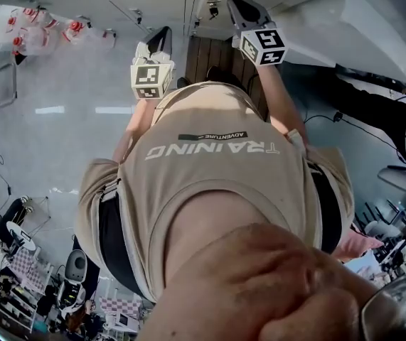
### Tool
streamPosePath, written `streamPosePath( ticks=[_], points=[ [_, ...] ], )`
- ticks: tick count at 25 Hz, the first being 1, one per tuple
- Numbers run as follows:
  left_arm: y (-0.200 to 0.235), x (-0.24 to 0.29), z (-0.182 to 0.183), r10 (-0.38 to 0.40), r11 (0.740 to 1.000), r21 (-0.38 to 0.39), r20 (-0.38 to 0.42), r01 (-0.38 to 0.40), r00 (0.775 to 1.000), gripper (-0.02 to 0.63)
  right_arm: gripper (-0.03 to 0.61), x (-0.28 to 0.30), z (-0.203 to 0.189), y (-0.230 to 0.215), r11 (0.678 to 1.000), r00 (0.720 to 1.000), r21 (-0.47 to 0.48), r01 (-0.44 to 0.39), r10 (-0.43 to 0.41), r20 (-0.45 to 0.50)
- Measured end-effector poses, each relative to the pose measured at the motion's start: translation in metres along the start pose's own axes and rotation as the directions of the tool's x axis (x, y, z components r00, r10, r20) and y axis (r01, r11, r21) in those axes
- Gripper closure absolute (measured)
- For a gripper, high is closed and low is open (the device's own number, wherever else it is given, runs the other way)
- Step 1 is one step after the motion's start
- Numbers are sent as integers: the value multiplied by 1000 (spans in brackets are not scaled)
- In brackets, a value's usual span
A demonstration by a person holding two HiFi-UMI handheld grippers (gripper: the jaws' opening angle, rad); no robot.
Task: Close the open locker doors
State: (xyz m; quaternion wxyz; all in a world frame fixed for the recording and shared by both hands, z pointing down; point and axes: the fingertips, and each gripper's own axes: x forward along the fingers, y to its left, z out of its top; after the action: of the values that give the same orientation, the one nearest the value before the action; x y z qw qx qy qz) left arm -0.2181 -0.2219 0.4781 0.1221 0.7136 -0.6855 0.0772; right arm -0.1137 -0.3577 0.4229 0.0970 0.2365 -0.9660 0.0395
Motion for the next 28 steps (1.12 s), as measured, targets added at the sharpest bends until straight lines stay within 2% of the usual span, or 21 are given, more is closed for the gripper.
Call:
streamPosePath(
  ticks=[6,13,17,22,28],
  points=[
    [-3,12,15,13,1000,-16,10,-13,1000,621,563,17,4,-16,1000,1000,31,-3,3,5],
    [5,16,24,44,996,-79,12,-43,999,621,563,33,4,-32,999,1000,41,-2,3,-16],
    [3,17,31,34,992,-123,24,-31,999,621,563,34,3,-43,997,999,64,35,-33,-33],
    [-4,20,34,-14,995,-94,11,15,1000,621,563,34,-1,-57,988,996,132,81,-77,-40],
    [-13,8,31,-58,996,-71,2,58,998,620,563,15,3,-58,982,992,142,122,-120,-24]
  ],
)
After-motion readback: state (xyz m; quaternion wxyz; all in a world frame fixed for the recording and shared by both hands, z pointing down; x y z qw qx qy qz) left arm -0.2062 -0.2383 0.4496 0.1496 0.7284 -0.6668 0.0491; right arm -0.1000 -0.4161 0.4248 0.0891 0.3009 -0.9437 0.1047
